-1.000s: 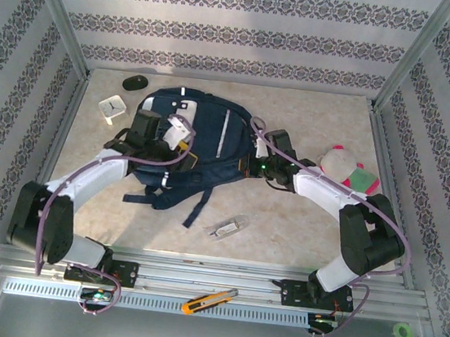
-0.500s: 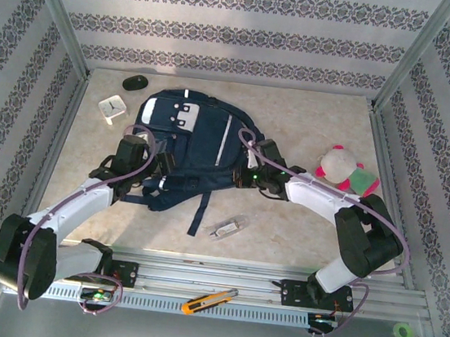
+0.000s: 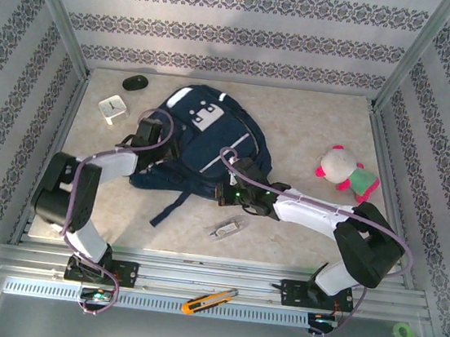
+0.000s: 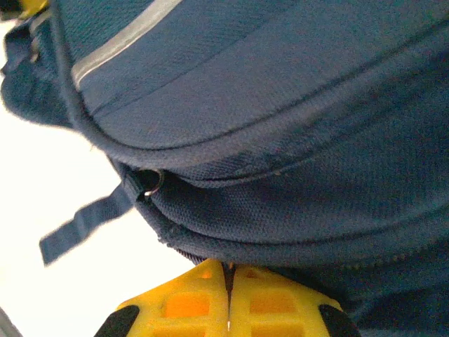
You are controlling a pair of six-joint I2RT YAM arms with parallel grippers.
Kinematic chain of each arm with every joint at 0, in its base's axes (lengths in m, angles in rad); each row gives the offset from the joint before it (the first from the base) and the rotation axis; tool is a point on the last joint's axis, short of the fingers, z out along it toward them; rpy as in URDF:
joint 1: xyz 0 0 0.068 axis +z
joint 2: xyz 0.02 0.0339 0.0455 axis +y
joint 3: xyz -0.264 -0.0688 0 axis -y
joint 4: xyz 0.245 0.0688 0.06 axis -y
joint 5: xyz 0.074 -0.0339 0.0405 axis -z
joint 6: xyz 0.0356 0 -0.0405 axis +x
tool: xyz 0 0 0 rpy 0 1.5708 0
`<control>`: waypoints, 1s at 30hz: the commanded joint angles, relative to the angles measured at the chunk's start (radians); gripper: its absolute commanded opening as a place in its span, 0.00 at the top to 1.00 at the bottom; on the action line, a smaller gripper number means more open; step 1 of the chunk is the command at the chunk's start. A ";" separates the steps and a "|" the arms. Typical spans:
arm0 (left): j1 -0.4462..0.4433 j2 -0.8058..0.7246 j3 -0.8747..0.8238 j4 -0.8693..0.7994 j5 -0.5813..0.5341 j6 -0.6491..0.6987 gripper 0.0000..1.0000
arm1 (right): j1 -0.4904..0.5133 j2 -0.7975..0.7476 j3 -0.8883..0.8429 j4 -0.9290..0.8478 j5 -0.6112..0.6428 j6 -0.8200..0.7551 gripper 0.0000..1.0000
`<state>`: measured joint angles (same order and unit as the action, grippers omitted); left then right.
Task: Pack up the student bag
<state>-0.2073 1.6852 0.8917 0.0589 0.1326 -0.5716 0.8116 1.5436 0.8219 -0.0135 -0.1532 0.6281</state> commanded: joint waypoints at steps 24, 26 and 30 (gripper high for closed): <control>-0.212 -0.345 -0.104 -0.143 0.408 1.463 0.26 | -0.071 0.029 0.016 0.166 -0.249 0.043 1.00; -0.233 -0.299 -0.093 -0.103 0.395 1.478 0.27 | -0.074 0.024 0.013 0.167 -0.247 0.045 1.00; -0.243 -0.202 -0.067 -0.073 0.337 1.510 0.40 | -0.081 0.010 0.005 0.167 -0.250 0.052 1.00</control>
<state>-0.4397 1.4376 0.7887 -0.0334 0.5007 0.8333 0.7444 1.5692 0.8219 0.0921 -0.3824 0.6701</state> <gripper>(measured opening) 0.622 0.042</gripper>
